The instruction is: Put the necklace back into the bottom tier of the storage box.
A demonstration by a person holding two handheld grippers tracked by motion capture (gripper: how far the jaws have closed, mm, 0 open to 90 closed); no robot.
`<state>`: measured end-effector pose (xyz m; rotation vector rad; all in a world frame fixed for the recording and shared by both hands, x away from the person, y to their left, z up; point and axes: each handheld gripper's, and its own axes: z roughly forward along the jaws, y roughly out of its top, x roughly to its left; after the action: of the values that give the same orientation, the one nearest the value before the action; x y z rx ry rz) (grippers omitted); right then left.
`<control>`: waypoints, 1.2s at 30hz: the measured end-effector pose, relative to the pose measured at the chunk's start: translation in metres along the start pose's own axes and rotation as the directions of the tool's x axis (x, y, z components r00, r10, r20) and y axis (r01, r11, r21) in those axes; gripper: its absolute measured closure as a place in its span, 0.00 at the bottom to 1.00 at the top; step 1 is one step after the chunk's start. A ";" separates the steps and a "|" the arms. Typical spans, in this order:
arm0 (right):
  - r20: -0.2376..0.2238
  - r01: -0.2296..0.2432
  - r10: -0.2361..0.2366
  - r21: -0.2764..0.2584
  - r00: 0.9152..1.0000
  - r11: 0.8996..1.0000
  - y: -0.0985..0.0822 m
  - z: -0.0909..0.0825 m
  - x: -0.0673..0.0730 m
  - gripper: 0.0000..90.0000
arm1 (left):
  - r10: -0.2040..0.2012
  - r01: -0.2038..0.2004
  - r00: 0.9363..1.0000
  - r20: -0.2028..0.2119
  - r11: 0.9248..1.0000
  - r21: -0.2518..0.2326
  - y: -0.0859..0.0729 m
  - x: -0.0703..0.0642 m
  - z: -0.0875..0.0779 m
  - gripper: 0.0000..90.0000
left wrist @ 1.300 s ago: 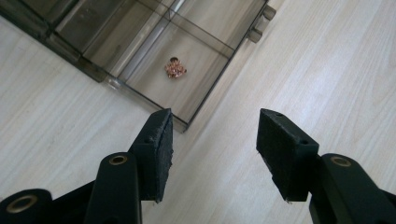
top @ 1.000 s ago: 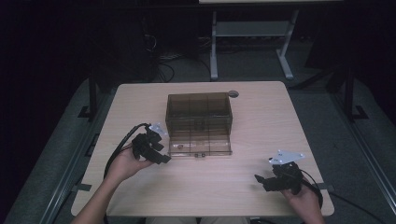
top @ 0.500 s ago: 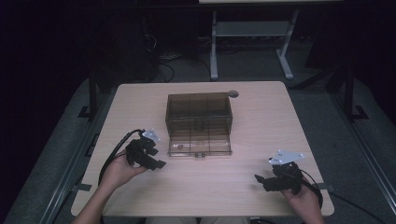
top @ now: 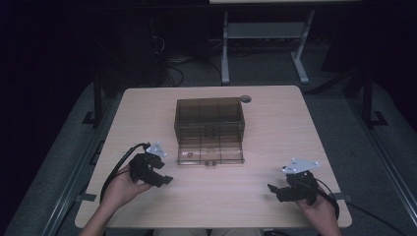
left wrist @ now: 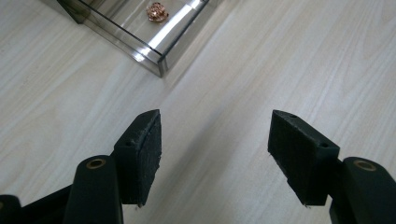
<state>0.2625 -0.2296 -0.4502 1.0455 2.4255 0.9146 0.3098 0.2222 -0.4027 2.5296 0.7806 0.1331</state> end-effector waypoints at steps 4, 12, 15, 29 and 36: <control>0.000 0.001 -0.001 0.001 1.000 1.000 0.000 0.000 0.000 0.18 | -0.006 0.006 1.000 -0.002 1.000 -0.011 -0.006 -0.002 0.000 0.38; -0.001 0.000 0.000 0.004 1.000 1.000 0.000 0.000 0.001 0.18 | -0.017 0.017 1.000 -0.008 1.000 -0.024 -0.018 -0.006 -0.002 0.37; -0.001 0.000 0.000 0.005 1.000 1.000 0.000 0.001 0.001 0.18 | -0.024 0.024 1.000 -0.007 0.999 -0.033 -0.022 -0.007 -0.002 0.36; -0.001 0.000 0.000 0.005 1.000 1.000 -0.001 0.002 0.002 0.18 | -0.043 0.041 0.999 -0.019 0.995 -0.088 -0.041 -0.014 -0.006 0.34; -0.002 -0.005 0.005 0.002 1.000 1.000 -0.001 0.002 0.001 0.18 | -0.066 0.060 0.997 -0.040 0.991 -0.118 -0.052 -0.015 -0.005 0.34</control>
<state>0.2625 -0.2283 -0.4524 1.0526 2.4268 0.9163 0.2697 0.2534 -0.4221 2.3966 0.8441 0.2079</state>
